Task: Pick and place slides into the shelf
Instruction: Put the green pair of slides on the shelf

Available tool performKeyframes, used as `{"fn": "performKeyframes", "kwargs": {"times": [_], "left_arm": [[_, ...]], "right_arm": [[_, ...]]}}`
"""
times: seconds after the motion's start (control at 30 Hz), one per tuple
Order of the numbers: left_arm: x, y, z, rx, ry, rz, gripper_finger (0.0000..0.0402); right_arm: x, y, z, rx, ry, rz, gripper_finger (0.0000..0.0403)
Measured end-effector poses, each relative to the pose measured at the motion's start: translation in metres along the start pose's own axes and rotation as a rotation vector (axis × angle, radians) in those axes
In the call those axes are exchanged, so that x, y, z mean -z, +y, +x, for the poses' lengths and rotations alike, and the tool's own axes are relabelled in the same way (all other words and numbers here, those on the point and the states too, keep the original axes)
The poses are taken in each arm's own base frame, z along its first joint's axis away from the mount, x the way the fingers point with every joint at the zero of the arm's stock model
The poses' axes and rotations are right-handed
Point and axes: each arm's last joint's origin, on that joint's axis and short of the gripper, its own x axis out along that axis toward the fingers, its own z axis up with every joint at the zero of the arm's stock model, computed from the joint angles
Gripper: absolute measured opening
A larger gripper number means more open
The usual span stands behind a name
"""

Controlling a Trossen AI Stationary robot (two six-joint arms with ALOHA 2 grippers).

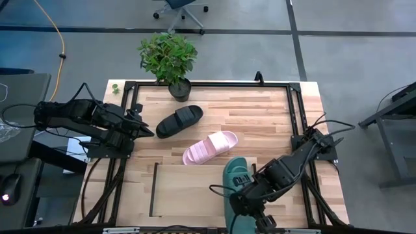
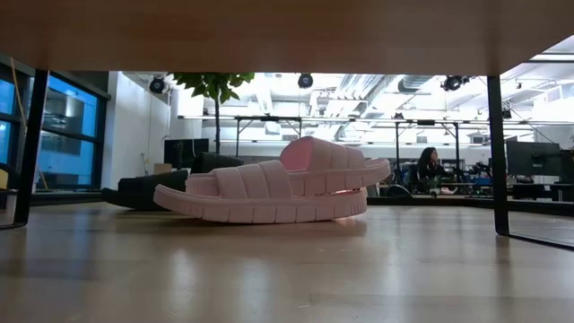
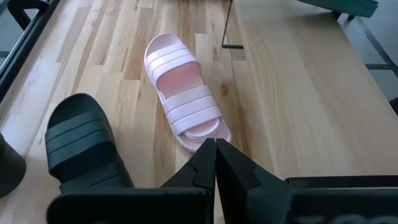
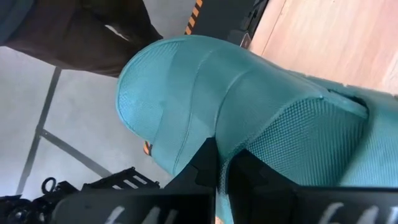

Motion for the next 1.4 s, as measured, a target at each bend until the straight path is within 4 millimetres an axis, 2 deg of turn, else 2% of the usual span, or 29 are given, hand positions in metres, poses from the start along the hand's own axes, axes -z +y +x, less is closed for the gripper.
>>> {"fn": "performKeyframes", "kwargs": {"times": [0.4,0.7,1.4], "left_arm": [[0.000,0.000,0.000,0.017,0.002,0.000,0.0001],[0.000,-0.001,0.000,0.017,0.002,0.000,0.0001],[0.000,0.000,0.000,0.016,0.001,0.000,0.0001]], "right_arm": [[-0.003,-0.016,-0.005,-0.035,0.021,0.062,0.0000],[-0.003,-0.019,-0.006,-0.086,0.034,0.090,0.0000],[-0.005,-0.031,-0.004,-0.086,0.058,0.082,0.0000]]}}
